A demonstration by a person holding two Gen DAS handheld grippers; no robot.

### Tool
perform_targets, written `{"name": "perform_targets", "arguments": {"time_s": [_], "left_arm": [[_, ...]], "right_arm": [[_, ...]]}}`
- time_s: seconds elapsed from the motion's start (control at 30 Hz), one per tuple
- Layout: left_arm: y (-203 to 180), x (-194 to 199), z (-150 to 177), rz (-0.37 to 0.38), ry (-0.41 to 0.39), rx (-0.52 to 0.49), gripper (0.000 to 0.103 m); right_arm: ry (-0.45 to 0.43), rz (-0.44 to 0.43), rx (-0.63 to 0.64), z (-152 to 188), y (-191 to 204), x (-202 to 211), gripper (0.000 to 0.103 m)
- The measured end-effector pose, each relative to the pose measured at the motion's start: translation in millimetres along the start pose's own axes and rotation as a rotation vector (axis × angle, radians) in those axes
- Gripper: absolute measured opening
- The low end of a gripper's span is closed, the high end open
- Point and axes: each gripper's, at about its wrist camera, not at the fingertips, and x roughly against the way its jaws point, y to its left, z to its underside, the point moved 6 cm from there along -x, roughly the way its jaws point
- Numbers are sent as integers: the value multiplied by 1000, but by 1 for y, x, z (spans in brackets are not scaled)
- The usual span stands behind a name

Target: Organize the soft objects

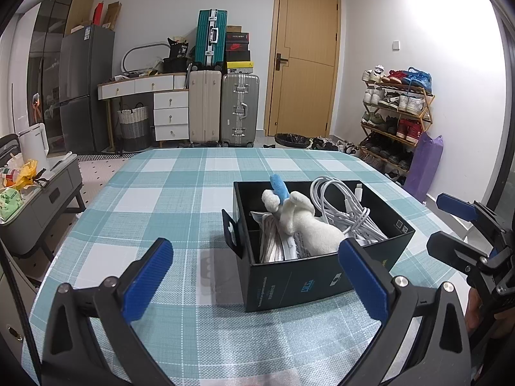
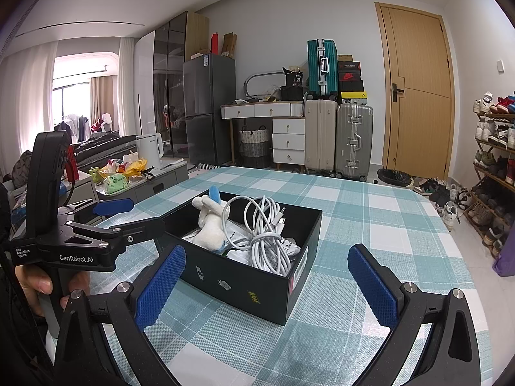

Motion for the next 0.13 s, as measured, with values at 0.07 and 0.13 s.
{"name": "perform_targets", "arguments": {"time_s": [0.07, 0.13], "left_arm": [[0, 0, 0, -3, 0, 1, 103], [-1, 1, -1, -4, -2, 4, 103]], "right_arm": [[0, -1, 0, 0, 0, 0, 103], [0, 0, 0, 0, 0, 0, 103]]}}
